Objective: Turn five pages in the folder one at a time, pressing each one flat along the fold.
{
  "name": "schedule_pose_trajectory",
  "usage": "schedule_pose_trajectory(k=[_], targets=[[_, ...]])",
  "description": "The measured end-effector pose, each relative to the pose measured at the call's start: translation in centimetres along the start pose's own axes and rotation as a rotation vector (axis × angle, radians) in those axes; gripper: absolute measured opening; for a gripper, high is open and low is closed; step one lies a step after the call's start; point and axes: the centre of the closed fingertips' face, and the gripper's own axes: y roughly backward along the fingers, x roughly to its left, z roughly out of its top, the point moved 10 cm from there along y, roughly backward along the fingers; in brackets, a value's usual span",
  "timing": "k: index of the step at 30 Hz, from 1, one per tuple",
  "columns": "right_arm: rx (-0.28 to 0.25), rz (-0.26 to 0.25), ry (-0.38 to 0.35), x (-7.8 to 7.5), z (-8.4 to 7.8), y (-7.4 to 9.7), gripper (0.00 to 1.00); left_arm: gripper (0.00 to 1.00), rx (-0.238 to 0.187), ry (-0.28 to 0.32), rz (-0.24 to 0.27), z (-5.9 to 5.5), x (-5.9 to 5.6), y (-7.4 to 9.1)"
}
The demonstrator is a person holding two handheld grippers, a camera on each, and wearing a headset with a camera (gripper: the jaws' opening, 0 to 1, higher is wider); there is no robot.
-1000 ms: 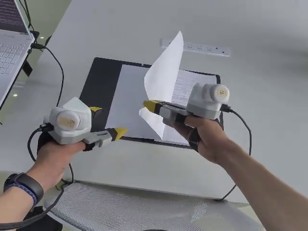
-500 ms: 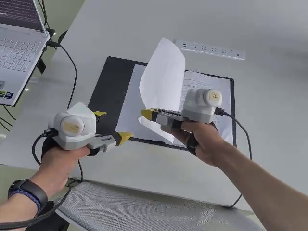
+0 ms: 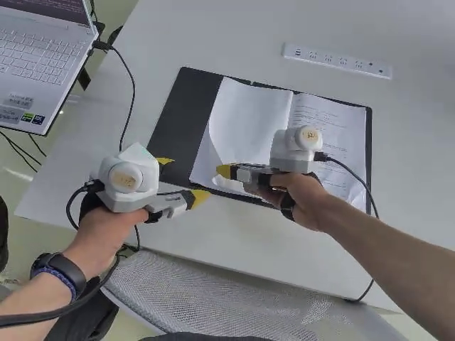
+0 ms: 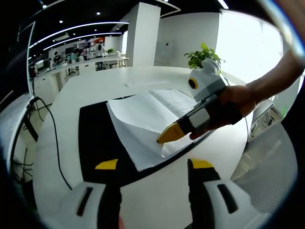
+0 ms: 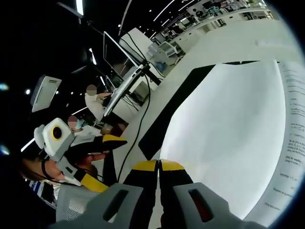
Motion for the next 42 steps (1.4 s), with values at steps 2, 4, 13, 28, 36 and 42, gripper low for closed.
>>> schedule_pose_trajectory(k=[2,4,13,28,36,42], targets=[[0.005,0.000,-0.003,0.0,0.0,-0.3,0.00,0.56,0.002,0.004,-0.002,-0.1,-0.1,-0.1],[0.009,0.002,-0.006,0.0,0.0,-0.5,0.00,0.56,0.006,0.000,-0.003,-0.1,-0.1,-0.2],[0.012,-0.001,-0.008,-0.1,-0.2,-0.4,0.00,0.54,0.011,0.003,0.003,0.2,0.4,-0.6],[-0.030,0.005,-0.019,0.9,-0.3,0.5,0.07,0.35,-0.050,0.053,0.053,2.9,2.0,-2.9],[-0.060,0.003,-0.015,2.0,-0.5,2.5,0.13,0.18,-0.036,0.035,0.024,3.6,1.7,-5.2],[-0.097,-0.030,-0.014,1.1,-0.5,5.4,0.14,0.06,0.018,-0.004,0.006,2.5,1.6,-6.2]])
